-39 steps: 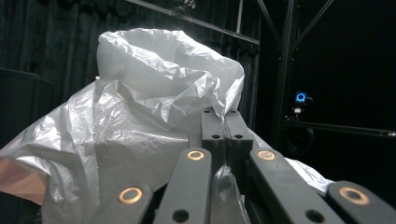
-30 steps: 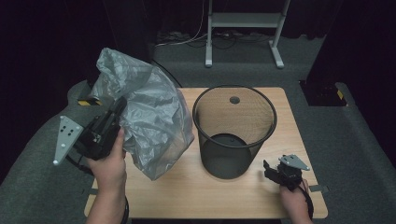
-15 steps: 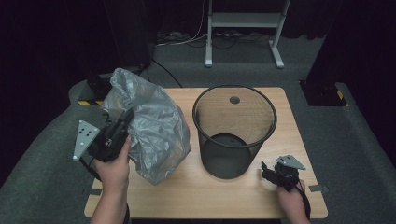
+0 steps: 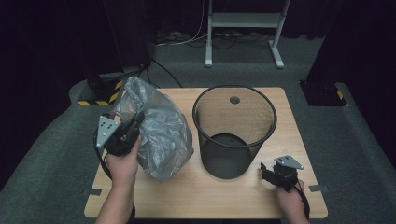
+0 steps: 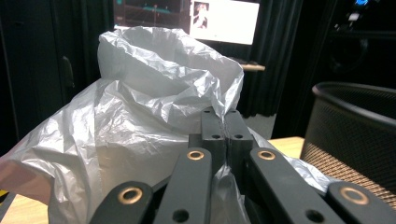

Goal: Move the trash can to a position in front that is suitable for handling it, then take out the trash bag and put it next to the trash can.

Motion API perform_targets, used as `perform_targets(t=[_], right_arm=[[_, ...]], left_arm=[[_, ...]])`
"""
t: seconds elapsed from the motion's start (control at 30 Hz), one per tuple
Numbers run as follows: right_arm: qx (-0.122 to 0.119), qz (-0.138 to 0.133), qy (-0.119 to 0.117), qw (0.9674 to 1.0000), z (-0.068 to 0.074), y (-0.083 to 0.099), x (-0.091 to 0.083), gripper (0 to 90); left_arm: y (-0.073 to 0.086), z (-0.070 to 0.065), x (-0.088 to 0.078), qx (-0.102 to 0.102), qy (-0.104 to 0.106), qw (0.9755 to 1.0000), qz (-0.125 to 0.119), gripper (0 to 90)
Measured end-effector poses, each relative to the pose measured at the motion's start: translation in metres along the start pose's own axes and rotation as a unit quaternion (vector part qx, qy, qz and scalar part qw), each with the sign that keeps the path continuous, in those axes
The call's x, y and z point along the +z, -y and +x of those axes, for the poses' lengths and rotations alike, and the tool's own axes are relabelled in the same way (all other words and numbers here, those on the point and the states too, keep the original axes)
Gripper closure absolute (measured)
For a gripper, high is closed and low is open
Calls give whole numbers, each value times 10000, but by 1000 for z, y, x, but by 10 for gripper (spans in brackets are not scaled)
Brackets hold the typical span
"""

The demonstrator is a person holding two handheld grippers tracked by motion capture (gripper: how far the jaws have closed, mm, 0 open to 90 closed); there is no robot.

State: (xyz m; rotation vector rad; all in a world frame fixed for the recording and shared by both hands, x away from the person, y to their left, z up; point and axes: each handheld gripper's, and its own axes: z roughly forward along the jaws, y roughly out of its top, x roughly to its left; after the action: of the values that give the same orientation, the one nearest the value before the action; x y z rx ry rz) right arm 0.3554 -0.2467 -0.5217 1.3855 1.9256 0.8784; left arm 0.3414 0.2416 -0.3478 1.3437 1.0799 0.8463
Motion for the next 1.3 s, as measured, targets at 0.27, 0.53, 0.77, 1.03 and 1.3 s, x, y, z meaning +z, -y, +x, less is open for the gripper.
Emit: perform_targets(t=[0.27, 0.53, 0.77, 1.03, 1.3], right_arm=[[42, 48, 22, 10000, -1, 1, 0, 242], [-48, 80, -3, 10000, -1, -1, 3, 260], [-259, 125, -47, 9996, 7, -5, 8, 251], [-167, 236, -119, 9995, 6, -6, 9, 251], [-168, 274, -146, 9994, 6, -7, 11, 252]], left_arm=[[8, 1, 31, -109, 20, 9996, 244, 889], [8, 0, 48, -21, 39, 9997, 253, 889], [9, 6, 59, -26, -188, 9989, 439, 888], [23, 5, 92, 202, -347, 9929, 1121, 885], [34, -1, 108, 133, -317, 9890, 1439, 591]])
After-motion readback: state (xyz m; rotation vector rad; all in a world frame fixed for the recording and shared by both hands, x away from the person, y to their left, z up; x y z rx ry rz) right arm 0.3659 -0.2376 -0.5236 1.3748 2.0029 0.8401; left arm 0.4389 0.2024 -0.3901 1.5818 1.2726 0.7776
